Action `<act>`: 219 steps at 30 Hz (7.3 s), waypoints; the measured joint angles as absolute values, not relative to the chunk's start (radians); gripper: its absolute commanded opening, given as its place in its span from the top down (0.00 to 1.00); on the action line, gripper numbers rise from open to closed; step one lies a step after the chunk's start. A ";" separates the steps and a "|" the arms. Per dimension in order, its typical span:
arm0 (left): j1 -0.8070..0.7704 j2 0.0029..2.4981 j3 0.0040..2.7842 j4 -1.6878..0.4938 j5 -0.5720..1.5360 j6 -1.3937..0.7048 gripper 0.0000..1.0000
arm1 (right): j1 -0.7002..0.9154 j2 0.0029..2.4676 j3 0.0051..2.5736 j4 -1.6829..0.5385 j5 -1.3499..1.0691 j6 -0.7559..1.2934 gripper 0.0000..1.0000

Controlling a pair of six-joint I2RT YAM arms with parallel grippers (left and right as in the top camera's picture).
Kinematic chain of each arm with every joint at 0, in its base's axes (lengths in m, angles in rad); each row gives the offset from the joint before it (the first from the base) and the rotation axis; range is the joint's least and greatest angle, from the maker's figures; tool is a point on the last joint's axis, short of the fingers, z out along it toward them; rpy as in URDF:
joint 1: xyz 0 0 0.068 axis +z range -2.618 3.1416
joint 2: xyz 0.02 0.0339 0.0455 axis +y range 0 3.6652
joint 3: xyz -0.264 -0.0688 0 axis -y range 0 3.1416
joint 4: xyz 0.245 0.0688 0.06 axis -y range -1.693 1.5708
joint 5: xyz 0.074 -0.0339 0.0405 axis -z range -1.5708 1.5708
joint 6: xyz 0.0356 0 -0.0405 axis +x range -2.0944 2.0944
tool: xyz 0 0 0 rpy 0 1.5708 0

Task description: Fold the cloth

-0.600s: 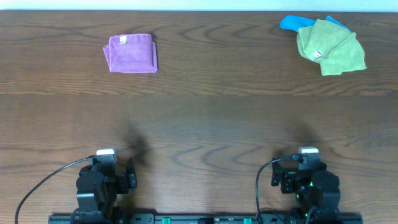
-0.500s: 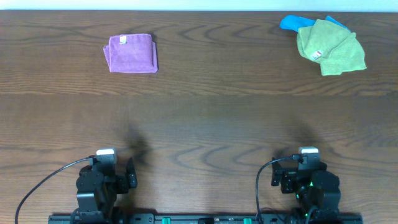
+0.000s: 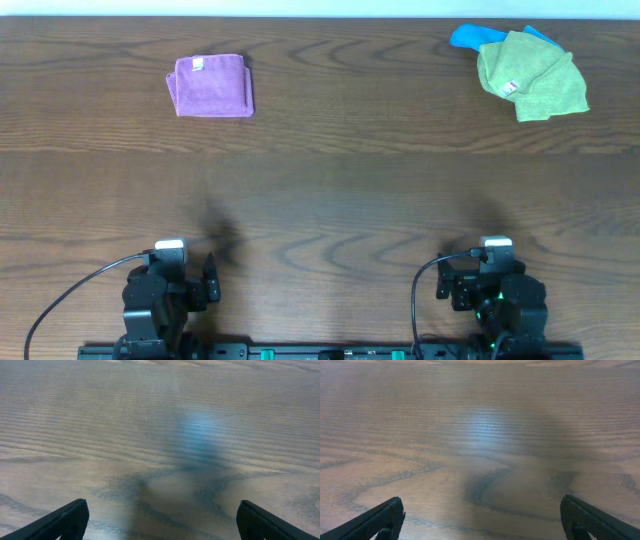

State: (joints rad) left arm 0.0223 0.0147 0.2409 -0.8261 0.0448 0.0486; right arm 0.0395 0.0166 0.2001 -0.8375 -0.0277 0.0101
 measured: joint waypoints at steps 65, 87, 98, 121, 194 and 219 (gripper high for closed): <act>0.022 0.011 0.242 -0.827 0.044 0.049 0.05 | -0.146 0.983 0.949 -0.895 -0.027 0.119 0.01; 0.022 0.010 0.242 -0.827 0.044 0.049 0.05 | -0.258 1.798 1.662 -0.847 -0.033 0.122 0.01; 0.022 0.010 0.242 -0.827 0.044 0.049 0.05 | -0.282 1.941 1.668 -0.617 -0.005 0.123 0.01; 0.022 0.010 0.242 -0.827 0.044 0.049 0.05 | -0.283 2.206 1.669 -0.312 0.012 0.300 0.12; 0.022 0.010 0.242 -0.827 0.036 0.049 0.05 | 0.319 1.706 1.649 -1.311 -0.091 -0.010 0.99; 0.022 0.010 0.242 -0.828 0.023 0.048 0.05 | 0.389 1.676 1.485 -0.606 0.255 0.007 0.01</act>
